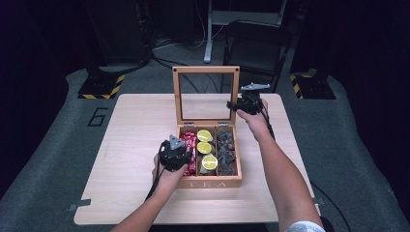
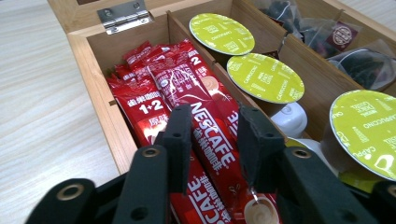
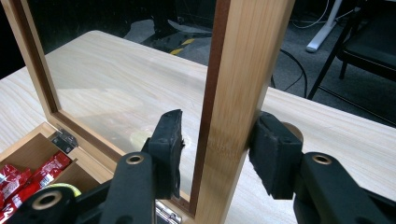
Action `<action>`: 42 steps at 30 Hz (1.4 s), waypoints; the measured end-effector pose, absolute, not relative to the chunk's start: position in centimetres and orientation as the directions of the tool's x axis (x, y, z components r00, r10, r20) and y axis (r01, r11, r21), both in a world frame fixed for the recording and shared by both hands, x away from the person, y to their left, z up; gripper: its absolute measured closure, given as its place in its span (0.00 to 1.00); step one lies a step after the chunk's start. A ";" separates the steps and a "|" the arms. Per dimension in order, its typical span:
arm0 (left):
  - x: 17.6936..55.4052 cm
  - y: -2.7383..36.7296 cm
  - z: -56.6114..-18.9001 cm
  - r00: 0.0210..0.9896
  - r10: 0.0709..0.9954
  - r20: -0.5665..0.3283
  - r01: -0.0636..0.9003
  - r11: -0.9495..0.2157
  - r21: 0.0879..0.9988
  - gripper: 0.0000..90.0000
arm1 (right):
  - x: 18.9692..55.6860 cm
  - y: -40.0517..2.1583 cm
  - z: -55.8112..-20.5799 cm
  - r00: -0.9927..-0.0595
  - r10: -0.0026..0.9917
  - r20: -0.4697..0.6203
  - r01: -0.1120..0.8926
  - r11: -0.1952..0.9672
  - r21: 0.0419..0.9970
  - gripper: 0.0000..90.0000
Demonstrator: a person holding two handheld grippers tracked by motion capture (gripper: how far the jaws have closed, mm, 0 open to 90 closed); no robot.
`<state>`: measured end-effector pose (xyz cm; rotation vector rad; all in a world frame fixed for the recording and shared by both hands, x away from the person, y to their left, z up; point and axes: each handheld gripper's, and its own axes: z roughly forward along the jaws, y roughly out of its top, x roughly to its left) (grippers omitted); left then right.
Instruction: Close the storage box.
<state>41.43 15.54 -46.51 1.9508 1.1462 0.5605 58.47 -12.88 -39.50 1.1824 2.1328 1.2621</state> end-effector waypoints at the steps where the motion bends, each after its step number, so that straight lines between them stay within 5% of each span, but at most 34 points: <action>1: 41.4 15.5 -46.5 0.491 0.871 -0.006 0.517 -0.286 0.807 0.77 | 58.5 -12.9 -39.5 -0.568 0.819 0.077 0.463 0.241 0.853 0.61; 16: 41.4 15.8 -45.9 0.459 0.888 -0.036 0.519 -0.236 0.822 0.95 | 58.6 -13.0 -39.6 -0.571 0.817 0.075 0.460 0.244 0.854 0.62; 26: 41.5 16.8 -43.9 0.439 0.897 -0.058 0.491 -0.186 0.851 0.95 | 58.5 -12.9 -39.5 -0.571 0.817 0.078 0.461 0.241 0.854 0.62; 42: 42.1 24.1 -43.0 0.318 0.945 -0.076 0.505 -0.101 0.857 0.95 | 58.5 -12.9 -39.4 -0.573 0.816 0.073 0.459 0.246 0.854 0.62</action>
